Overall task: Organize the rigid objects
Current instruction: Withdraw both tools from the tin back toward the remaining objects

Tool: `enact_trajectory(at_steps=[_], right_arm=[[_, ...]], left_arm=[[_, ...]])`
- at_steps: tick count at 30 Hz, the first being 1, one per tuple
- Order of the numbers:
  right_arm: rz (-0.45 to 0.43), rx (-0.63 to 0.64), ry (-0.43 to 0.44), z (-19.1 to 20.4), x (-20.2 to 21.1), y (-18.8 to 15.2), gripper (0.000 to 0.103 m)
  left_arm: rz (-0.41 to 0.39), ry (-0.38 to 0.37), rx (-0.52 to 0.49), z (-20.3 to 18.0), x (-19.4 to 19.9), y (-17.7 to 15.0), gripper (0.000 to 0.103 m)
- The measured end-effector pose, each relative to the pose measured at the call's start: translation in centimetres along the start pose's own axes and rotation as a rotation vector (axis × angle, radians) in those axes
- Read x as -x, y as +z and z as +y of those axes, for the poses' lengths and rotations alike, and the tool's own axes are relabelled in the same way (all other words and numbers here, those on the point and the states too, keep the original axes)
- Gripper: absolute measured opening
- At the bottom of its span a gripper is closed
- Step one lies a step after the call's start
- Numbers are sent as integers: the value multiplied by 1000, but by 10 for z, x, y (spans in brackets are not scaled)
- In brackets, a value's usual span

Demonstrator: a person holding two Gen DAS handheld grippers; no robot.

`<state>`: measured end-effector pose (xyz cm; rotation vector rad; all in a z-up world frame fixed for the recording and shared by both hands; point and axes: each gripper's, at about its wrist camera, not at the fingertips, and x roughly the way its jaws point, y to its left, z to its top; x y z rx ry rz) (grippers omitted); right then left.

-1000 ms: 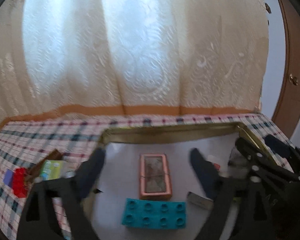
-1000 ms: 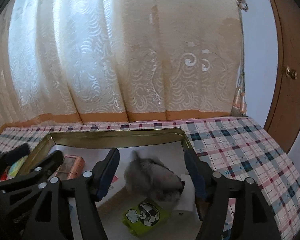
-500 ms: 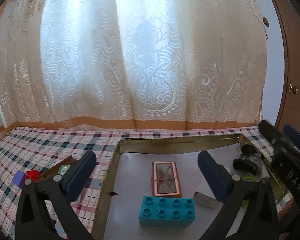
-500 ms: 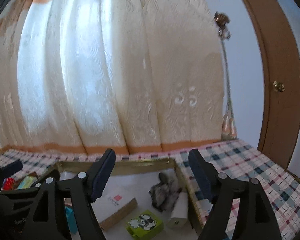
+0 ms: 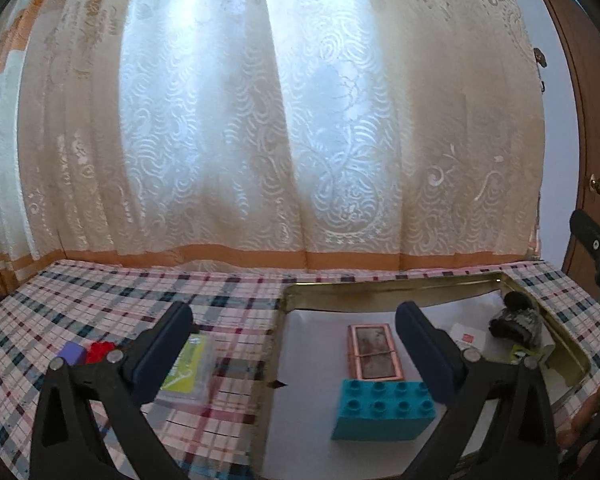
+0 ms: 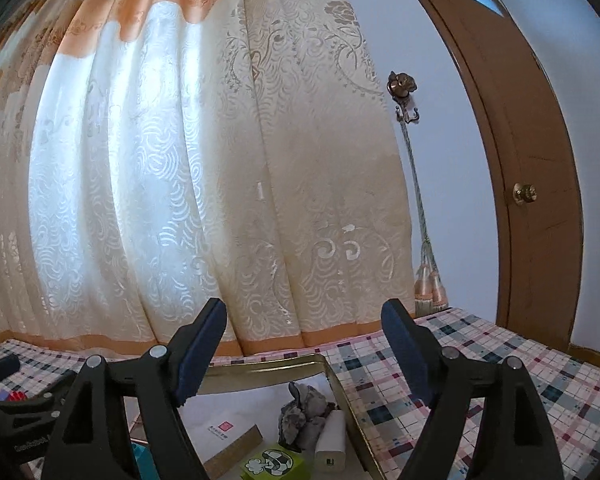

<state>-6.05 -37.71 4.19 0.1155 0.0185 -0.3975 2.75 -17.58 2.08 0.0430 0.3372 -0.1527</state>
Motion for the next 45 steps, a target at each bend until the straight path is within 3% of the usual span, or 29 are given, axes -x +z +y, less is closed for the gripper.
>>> enact_trajectory(at_steps=[7, 18, 22, 29, 33, 41, 45], right_arm=[[-55, 23, -49, 3, 15, 1, 102], [-34, 7, -93, -2, 17, 0, 102], [-11, 6, -73, 0, 18, -1, 102], [-145, 69, -118, 14, 50, 0, 102], [-176, 87, -139, 18, 57, 0, 102], [-140, 67, -153, 16, 61, 0, 102], [-87, 46, -120, 19, 60, -2, 102]], left_arm=[[-31, 5, -2, 4, 5, -3, 103], [-51, -1, 15, 8, 16, -4, 103], [-58, -21, 18, 10, 21, -5, 103], [-36, -22, 13, 10, 22, -7, 103], [-38, -26, 16, 11, 26, -8, 103], [-38, -60, 19, 16, 32, -11, 103], [-22, -59, 28, 23, 31, -12, 103]])
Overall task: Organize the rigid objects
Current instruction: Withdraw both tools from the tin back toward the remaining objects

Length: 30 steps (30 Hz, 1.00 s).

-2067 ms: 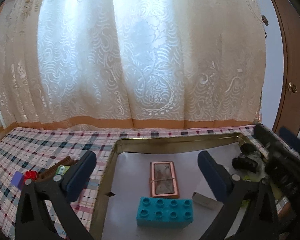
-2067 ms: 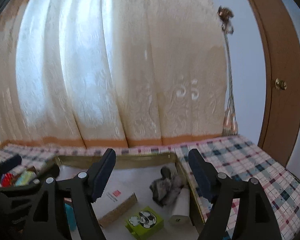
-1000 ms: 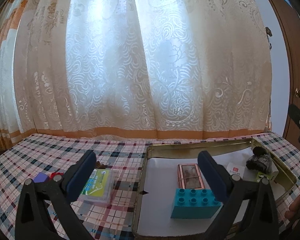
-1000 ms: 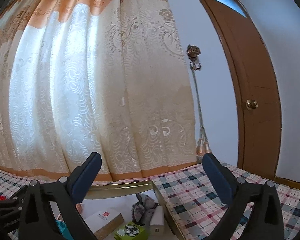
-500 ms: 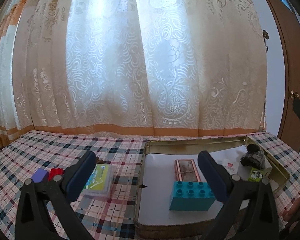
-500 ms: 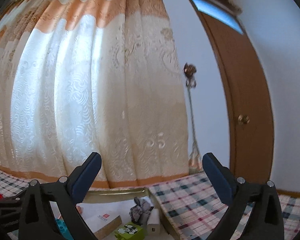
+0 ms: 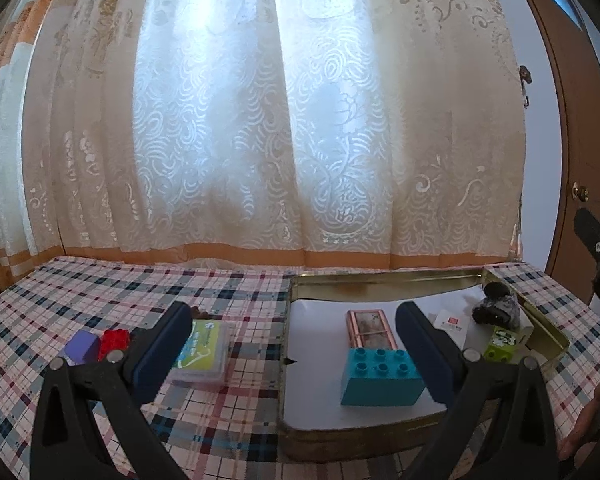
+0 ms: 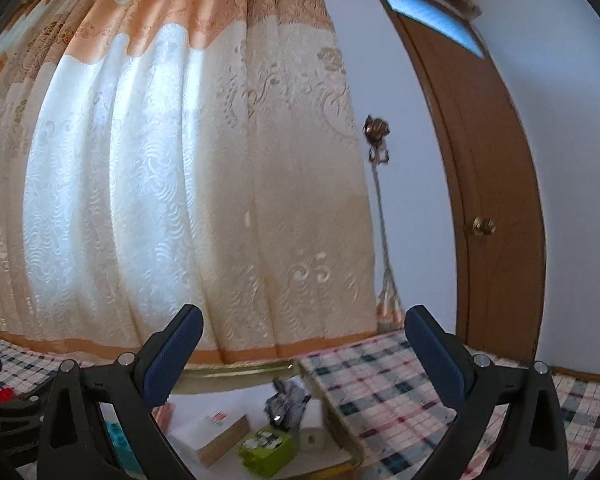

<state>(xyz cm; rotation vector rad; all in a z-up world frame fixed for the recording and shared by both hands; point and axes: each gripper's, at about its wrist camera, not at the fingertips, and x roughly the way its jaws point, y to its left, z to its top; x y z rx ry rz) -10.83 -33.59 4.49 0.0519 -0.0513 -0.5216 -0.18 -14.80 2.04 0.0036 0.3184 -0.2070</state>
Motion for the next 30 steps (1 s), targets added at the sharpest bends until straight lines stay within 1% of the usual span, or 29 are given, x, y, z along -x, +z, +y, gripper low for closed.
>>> enact_trajectory(at_steps=[6, 15, 21, 30], right_arm=[[-14, 20, 3, 13, 7, -2, 102], [47, -22, 21, 30, 6, -6, 102], [68, -25, 55, 48, 10, -9, 102], [94, -12, 110, 80, 13, -13, 102]], left_arm=[[-2, 16, -6, 14, 1, 0, 103], [7, 39, 23, 44, -2, 1, 103], [5, 50, 9, 56, -3, 1, 103], [15, 80, 36, 86, -6, 1, 103]])
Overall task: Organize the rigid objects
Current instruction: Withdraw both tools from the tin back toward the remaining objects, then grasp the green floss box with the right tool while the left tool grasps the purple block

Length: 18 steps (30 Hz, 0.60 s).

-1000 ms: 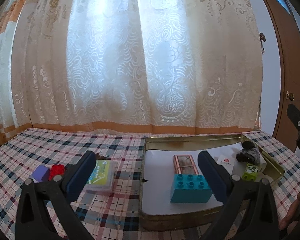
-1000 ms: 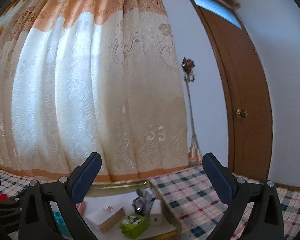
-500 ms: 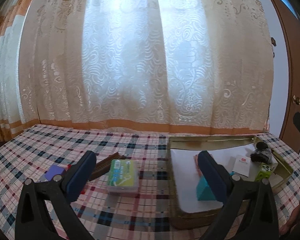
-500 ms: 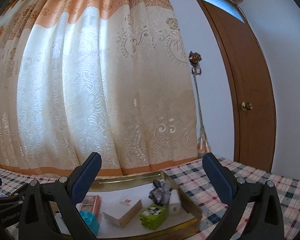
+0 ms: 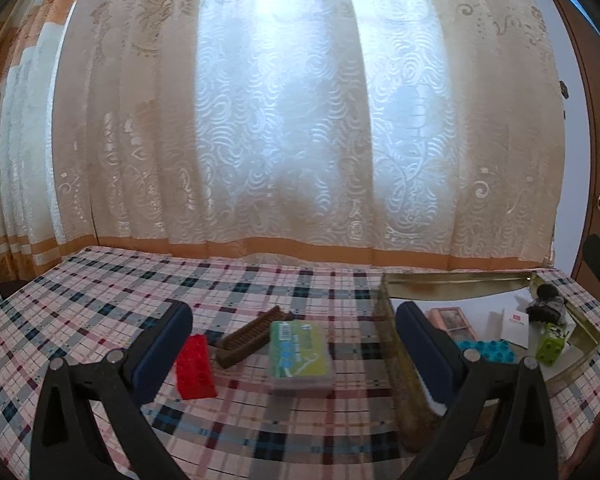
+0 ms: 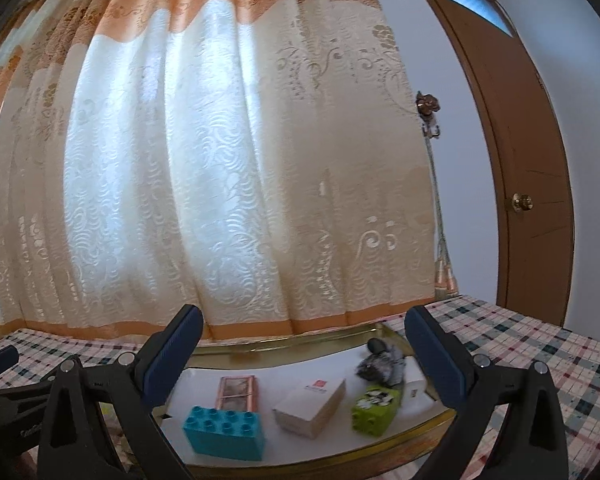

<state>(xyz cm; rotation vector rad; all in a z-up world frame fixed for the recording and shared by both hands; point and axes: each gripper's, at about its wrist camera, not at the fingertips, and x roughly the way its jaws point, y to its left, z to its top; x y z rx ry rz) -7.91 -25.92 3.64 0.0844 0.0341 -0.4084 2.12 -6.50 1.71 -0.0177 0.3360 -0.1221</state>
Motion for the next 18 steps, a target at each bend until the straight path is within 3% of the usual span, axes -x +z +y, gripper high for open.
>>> enact_trajectory(at_steps=[12, 18], right_arm=[[42, 22, 75, 45, -2, -6, 102], [127, 45, 147, 69, -12, -13, 102]], left_arm=[[22, 33, 2, 42, -9, 2, 103], [63, 72, 71, 87, -18, 3, 103]])
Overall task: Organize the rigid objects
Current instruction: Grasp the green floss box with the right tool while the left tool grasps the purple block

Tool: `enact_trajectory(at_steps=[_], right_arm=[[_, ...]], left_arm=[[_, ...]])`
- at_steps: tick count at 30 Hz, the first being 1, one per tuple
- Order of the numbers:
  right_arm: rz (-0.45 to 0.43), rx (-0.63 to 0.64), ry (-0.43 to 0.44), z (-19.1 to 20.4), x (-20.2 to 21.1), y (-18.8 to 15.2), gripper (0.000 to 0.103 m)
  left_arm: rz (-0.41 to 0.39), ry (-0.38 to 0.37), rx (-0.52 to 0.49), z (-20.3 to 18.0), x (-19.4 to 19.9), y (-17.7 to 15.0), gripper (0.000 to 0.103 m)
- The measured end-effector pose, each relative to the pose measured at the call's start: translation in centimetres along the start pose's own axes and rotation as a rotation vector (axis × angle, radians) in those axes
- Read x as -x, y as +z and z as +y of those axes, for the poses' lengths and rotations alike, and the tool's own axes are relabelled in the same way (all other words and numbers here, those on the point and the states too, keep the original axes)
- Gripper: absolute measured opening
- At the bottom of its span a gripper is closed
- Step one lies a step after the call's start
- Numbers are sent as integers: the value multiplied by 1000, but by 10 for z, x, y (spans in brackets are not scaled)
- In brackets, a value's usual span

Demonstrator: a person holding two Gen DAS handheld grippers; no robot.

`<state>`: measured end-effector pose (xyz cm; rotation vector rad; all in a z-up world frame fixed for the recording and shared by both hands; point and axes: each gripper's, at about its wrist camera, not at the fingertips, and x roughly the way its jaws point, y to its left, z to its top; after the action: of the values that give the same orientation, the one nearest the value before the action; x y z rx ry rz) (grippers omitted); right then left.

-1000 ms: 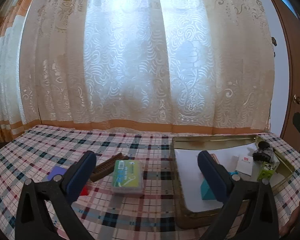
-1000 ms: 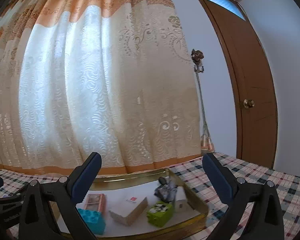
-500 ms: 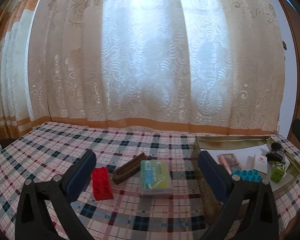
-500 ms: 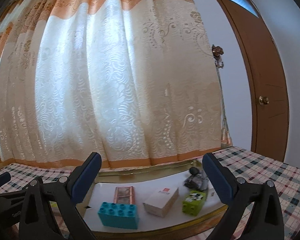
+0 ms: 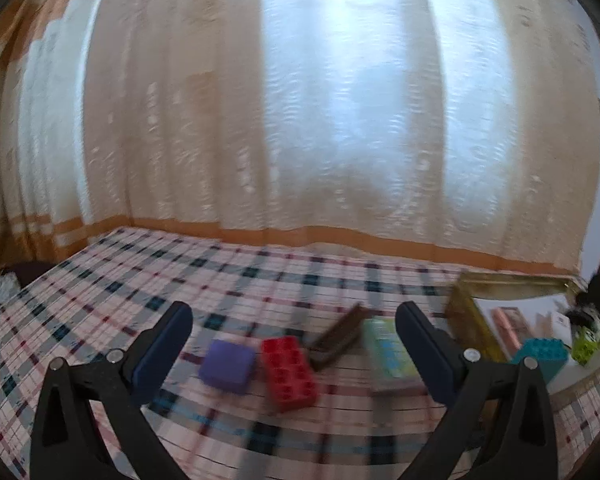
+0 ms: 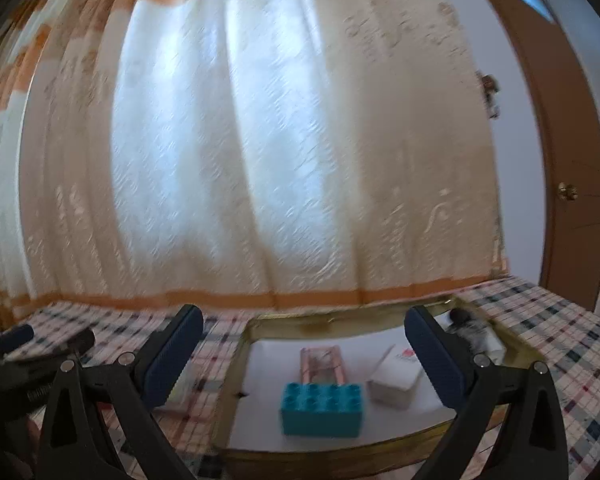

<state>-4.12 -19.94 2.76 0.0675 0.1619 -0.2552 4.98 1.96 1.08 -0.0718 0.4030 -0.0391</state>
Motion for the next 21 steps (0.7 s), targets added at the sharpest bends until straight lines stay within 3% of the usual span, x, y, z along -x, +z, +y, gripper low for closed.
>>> enact_trajectory(at_steps=[14, 21], right_arm=[[134, 97, 153, 62, -27, -10, 102], [286, 170, 231, 114, -61, -18, 102]], left_arm=[[123, 150, 188, 90, -33, 3, 103], [203, 187, 213, 104, -44, -3, 103]])
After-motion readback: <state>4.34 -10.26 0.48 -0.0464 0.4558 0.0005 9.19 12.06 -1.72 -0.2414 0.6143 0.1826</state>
